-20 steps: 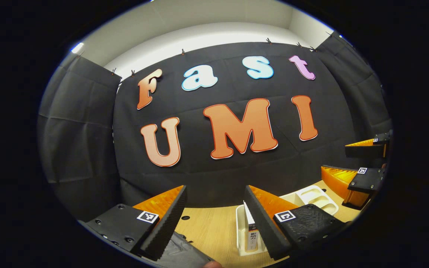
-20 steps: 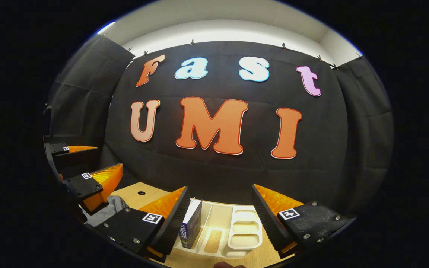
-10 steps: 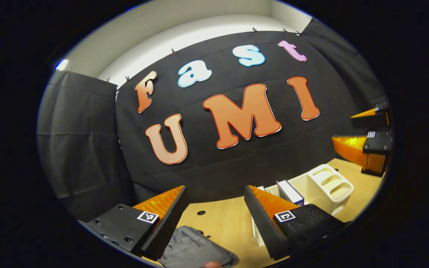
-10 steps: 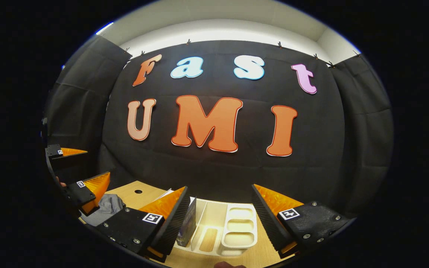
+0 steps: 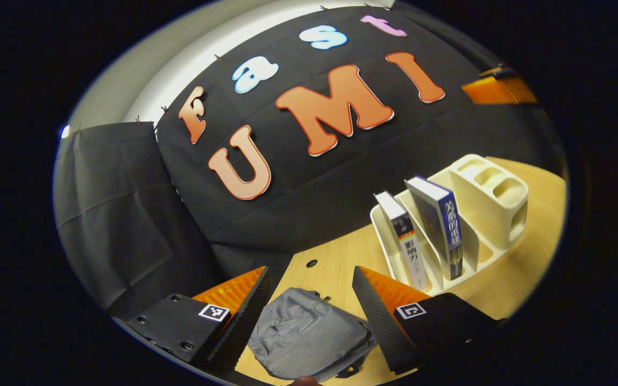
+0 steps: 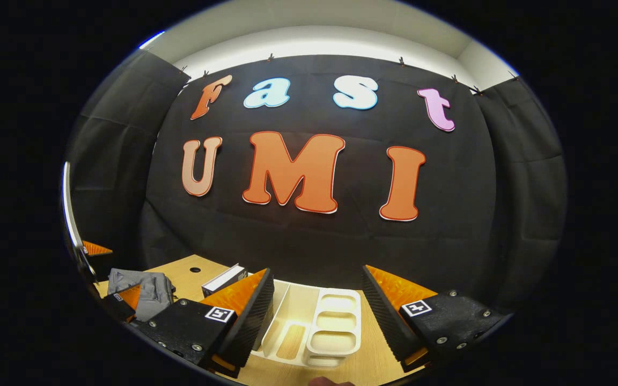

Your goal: Open the schoolbag, grab two books from the bookshelf and put them into the schoolbag.

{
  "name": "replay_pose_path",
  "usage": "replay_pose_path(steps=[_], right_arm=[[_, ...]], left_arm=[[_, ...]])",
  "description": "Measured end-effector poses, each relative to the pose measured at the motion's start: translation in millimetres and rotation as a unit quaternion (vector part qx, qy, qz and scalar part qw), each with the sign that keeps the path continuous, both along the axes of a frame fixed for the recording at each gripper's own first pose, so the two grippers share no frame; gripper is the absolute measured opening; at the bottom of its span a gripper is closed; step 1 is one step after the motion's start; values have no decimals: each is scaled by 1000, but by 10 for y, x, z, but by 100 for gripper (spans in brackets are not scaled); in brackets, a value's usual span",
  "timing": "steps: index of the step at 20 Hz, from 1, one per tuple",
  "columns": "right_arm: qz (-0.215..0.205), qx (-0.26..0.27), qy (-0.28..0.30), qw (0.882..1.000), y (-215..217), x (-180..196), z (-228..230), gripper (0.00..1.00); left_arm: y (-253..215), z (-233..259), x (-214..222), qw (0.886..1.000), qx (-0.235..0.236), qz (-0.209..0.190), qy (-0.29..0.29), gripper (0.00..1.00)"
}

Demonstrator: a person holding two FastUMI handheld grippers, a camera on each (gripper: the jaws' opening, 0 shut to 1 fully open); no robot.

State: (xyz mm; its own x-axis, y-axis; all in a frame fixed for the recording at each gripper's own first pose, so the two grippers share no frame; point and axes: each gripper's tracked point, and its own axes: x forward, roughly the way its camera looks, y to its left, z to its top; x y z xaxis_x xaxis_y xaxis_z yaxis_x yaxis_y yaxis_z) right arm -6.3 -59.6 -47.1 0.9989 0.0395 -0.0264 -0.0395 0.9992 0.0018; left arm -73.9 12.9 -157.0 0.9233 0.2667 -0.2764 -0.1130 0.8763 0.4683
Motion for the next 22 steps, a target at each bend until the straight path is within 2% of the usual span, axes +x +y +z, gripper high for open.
replay_pose_path(steps=[6,13,19,22], right_arm=[[5,-11,-8,1000,-36,33,-8,97],[2,-12,-4,1000,-63,85,-47,97],[0,-13,-3,1000,-47,141,-37,97],[-1,-14,-3,1000,-12,158,-22,97]], left_arm=[[200,-855,-237,993,60,11,99,96],[350,-1530,-542,974,121,2,192,95],[606,-1819,-765,953,172,25,250,94],[716,-1817,-771,950,185,32,250,90]])
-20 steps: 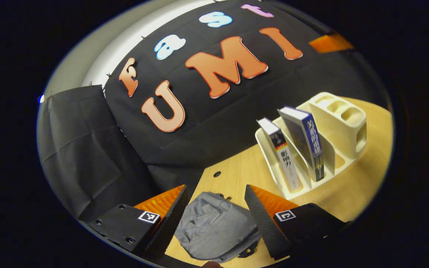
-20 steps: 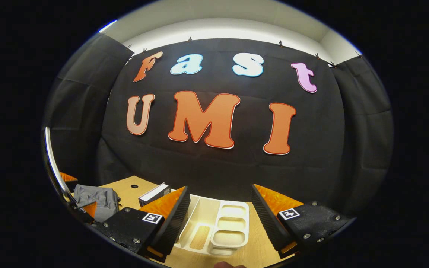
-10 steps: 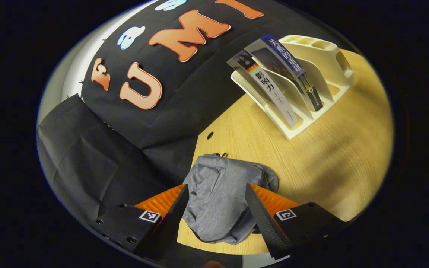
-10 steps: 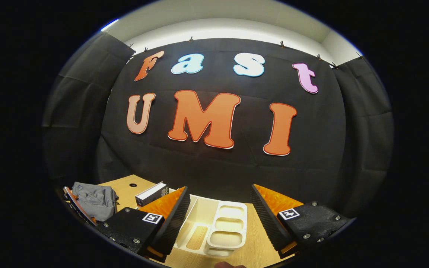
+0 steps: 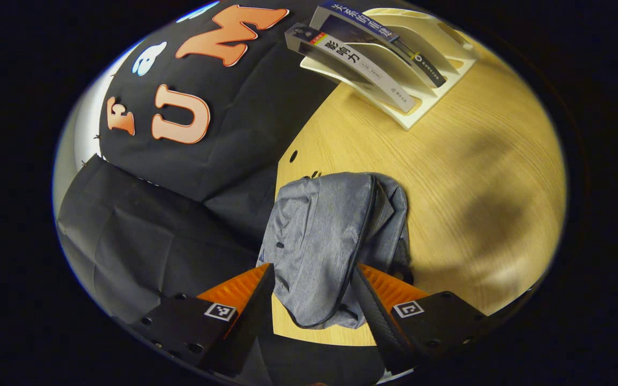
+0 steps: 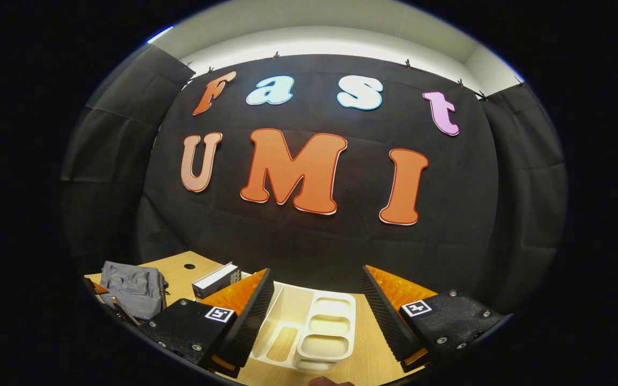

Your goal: Open the schoolbag, grab two books from the bookshelf and put them into the schoolbag.

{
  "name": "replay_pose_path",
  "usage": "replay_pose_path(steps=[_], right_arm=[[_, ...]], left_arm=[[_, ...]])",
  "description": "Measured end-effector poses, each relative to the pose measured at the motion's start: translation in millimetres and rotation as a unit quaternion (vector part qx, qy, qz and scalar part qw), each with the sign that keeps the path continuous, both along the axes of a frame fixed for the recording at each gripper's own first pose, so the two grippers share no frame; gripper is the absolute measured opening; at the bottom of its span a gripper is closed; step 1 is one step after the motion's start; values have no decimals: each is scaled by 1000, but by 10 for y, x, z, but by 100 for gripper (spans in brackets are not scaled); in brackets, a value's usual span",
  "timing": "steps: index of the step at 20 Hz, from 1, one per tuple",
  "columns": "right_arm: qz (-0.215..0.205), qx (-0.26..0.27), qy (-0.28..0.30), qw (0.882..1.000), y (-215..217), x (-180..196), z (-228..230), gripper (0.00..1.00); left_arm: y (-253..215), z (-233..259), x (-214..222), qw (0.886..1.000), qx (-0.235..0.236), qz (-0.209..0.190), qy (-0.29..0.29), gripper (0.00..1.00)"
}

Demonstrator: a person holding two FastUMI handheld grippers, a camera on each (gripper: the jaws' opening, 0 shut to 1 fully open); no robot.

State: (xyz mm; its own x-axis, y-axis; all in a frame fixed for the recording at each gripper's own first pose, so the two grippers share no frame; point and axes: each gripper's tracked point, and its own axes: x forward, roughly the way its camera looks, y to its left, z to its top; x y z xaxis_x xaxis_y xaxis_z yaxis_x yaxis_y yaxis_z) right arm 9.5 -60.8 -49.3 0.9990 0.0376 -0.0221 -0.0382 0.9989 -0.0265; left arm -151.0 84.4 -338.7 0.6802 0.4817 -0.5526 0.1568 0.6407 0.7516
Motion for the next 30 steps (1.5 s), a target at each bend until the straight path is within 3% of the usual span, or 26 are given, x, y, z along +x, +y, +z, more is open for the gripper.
replay_pose_path(steps=[3,7,8,9,11,12,13,14,17,23,30], right_arm=[[-1,-7,-2,1000,46,4,42,97],[3,-12,1,1000,180,31,78,97],[2,-15,0,1000,220,37,107,97],[2,-17,-1,1000,243,42,121,97],[0,-19,-2,1000,339,67,165,97],[-2,-19,-2,1000,381,71,182,97],[-4,-17,-2,1000,419,80,199,97],[-7,-16,-1,1000,462,85,219,97],[-10,-19,0,1000,609,91,259,97],[-9,-25,27,999,898,194,220,97],[21,-38,73,996,1314,401,120,97]], left_arm=[[59,245,98,999,17,-16,-30,88],[222,28,215,1000,2,-13,-16,86],[269,-8,258,1000,0,-12,-11,82],[301,-41,316,1000,-3,-15,-11,72],[369,-104,407,1000,-11,-18,-10,68],[393,-128,444,1000,-13,-21,-9,52],[400,-157,479,1000,-15,-25,-7,48],[400,-224,514,999,-22,-30,1,33],[348,-352,527,998,-42,-41,20,11],[348,-196,525,987,-153,-29,42,5],[323,219,615,967,-245,-48,51,5]])
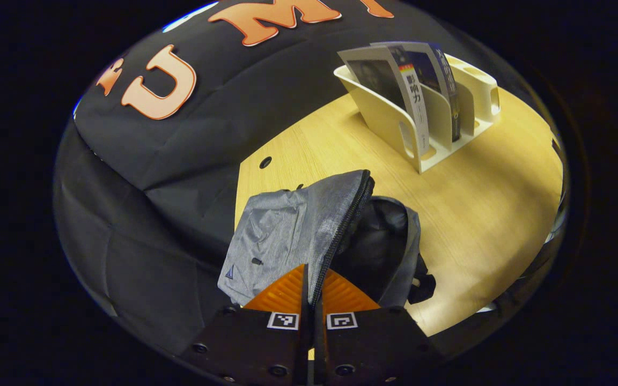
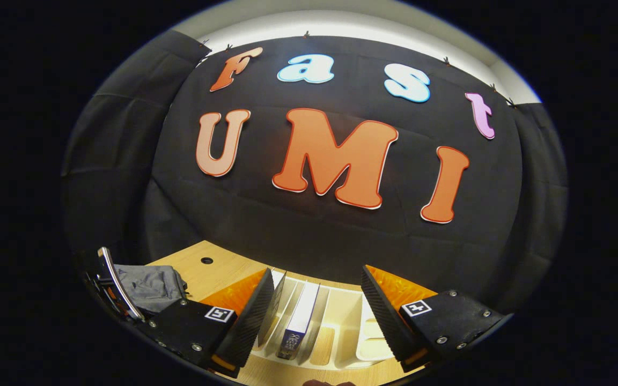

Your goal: Open the schoolbag, grab two books from the bookshelf and put them into the schoolbag.

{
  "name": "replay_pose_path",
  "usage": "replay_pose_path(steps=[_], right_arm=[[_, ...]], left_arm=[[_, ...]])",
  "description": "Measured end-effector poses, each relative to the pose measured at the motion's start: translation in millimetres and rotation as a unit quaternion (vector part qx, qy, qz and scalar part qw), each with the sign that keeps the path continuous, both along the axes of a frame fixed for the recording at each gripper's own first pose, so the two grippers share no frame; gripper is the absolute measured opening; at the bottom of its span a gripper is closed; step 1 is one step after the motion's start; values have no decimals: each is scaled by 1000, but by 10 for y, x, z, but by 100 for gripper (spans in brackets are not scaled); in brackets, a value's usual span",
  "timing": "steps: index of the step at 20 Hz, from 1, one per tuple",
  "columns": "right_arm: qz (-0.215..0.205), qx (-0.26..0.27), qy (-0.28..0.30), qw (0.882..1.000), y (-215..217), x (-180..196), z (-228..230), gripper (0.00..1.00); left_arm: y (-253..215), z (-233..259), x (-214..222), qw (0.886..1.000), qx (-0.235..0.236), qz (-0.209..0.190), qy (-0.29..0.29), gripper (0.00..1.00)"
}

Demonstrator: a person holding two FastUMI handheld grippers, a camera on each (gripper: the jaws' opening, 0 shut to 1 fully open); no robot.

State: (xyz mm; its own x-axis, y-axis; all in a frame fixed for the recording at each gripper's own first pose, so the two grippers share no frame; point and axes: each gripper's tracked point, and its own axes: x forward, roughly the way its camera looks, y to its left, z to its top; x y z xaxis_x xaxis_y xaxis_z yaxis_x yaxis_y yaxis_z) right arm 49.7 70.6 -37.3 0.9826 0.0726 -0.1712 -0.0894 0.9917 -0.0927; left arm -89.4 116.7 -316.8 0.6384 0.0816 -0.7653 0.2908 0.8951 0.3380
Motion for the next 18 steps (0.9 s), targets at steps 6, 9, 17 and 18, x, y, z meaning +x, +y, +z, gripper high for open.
replay_pose_path(steps=[6,9,17,18], right_arm=[[11,-27,52,998,222,211,-186,97],[25,-24,79,996,382,310,-305,98],[27,-47,185,981,552,597,-644,99],[30,-47,197,979,586,642,-683,100]], left_arm=[[156,459,173,995,-95,8,2,5],[282,596,228,990,-143,14,11,4],[655,968,426,975,-219,29,13,4],[689,1008,450,975,-221,28,13,4]])
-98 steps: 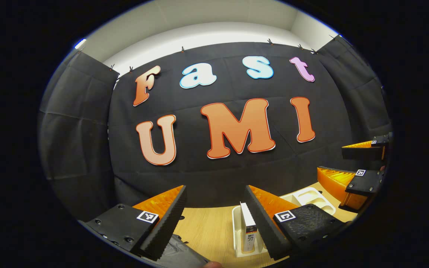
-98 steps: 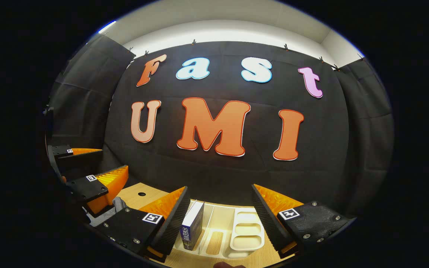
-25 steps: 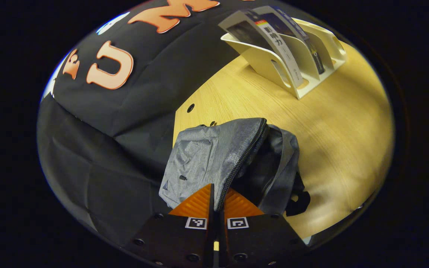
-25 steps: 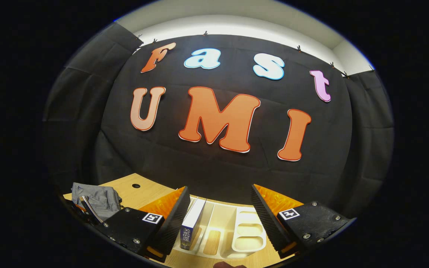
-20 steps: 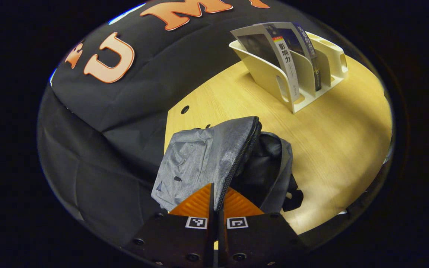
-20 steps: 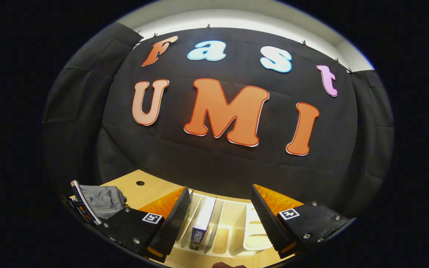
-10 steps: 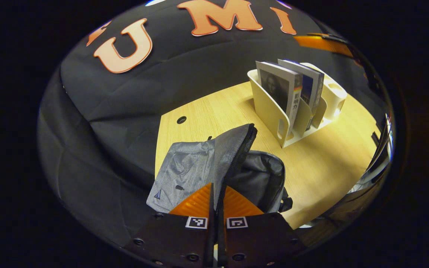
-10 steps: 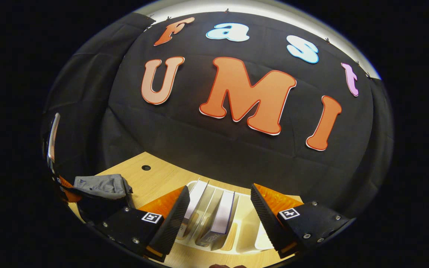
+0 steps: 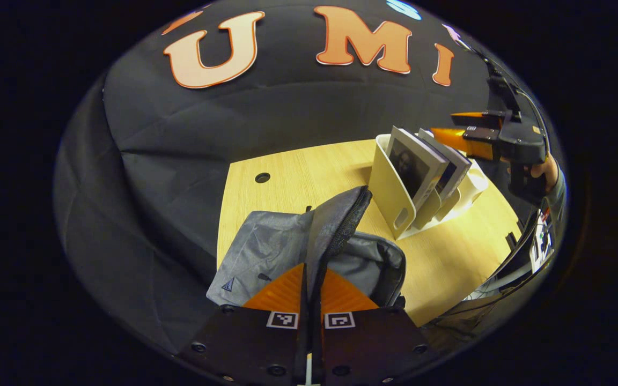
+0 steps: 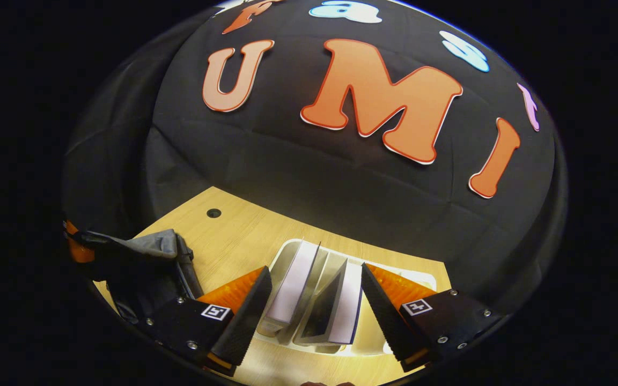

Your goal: Open the schoolbag, grab two books from the bookshelf and put them into the schoolbag.

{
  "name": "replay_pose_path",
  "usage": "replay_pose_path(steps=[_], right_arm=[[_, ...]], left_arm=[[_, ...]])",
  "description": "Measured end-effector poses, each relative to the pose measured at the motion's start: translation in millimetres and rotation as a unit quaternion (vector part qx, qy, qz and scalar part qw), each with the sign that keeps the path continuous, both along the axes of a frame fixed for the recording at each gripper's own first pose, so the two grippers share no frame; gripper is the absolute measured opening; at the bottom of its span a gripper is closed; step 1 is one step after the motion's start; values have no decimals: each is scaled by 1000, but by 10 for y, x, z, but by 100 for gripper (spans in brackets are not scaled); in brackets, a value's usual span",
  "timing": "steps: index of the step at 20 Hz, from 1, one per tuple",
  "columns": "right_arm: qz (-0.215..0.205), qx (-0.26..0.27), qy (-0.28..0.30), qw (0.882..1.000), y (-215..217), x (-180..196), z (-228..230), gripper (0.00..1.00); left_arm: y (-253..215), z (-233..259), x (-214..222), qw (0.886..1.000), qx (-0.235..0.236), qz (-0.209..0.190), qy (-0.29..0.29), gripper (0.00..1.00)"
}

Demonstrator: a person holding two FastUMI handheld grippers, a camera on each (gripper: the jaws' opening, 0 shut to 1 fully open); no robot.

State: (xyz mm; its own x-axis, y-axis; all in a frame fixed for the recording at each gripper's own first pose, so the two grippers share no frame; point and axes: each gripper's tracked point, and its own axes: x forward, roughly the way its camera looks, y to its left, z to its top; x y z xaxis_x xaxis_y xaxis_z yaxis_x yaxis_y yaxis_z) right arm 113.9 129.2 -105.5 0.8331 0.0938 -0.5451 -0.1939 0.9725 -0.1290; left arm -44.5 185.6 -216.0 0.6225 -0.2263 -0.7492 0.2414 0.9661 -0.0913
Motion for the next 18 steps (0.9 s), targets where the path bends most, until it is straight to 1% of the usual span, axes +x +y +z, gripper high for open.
replay_pose_path(steps=[2,4,7,9,11,12,13,14,17,18], right_arm=[[1,7,36,999,71,61,-80,100],[3,18,86,996,119,102,-222,100],[1,17,145,989,115,182,-397,99],[-6,39,185,982,187,213,-498,97],[-24,73,244,967,266,182,-636,91],[-30,88,268,959,313,187,-703,85],[-40,96,286,952,313,186,-768,81],[-44,103,301,947,330,205,-799,75],[-68,114,329,935,319,266,-838,61],[-76,124,342,928,334,288,-847,54]], left_arm=[[17,48,41,1000,3,-8,-2,4],[15,103,69,1000,12,-19,-7,4],[-22,138,103,999,15,-28,-9,4],[-19,138,112,999,13,-28,-9,4],[-18,122,128,1000,11,-25,-9,4],[-10,108,136,1000,10,-23,-8,4],[-8,111,120,1000,7,-21,-7,4],[-4,110,115,1000,5,-19,-6,4],[13,78,101,1000,0,-13,-5,4],[15,77,99,1000,-1,-12,-5,4]])
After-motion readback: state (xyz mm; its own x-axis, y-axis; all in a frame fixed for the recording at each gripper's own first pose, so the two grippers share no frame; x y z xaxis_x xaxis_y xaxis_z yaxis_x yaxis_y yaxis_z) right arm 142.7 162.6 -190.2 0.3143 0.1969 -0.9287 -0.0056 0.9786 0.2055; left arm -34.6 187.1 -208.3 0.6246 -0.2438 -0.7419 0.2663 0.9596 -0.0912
